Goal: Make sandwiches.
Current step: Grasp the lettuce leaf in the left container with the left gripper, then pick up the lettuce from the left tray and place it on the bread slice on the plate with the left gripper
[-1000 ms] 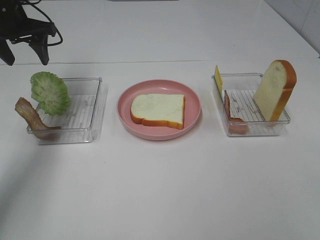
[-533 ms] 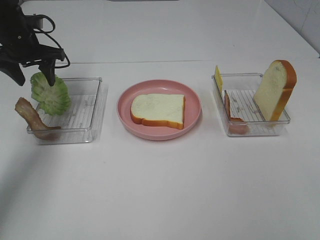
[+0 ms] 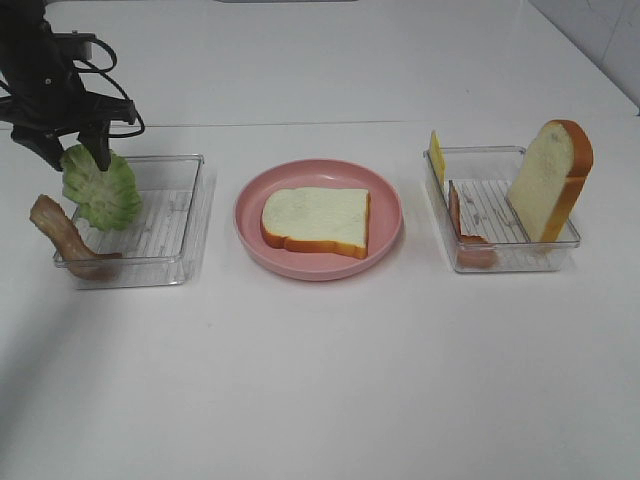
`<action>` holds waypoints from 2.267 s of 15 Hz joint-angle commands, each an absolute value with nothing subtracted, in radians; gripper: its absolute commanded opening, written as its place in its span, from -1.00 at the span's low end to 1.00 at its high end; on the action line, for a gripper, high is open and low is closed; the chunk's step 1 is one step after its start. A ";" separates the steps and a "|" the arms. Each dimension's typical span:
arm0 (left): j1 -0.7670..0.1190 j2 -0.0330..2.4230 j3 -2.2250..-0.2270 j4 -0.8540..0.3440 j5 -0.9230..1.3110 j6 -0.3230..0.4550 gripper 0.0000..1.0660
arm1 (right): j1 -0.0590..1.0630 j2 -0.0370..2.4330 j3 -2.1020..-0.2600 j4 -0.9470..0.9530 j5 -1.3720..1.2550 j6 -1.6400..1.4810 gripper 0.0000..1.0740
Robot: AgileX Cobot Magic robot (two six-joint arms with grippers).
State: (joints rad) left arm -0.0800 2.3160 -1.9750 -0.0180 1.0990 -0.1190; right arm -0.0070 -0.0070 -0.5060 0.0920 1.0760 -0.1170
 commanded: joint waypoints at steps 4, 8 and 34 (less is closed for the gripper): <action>-0.081 2.323 -1.967 -0.032 1.098 -0.124 -0.25 | -0.009 -0.018 -0.505 0.100 1.064 -0.111 0.42; -0.081 2.323 -1.967 -0.032 1.104 -0.124 -0.61 | -0.009 -0.018 -0.505 0.100 1.064 -0.111 0.42; -0.190 2.266 -2.148 -0.737 1.032 0.079 -1.00 | -0.009 -0.018 -0.505 0.100 1.064 -0.111 0.42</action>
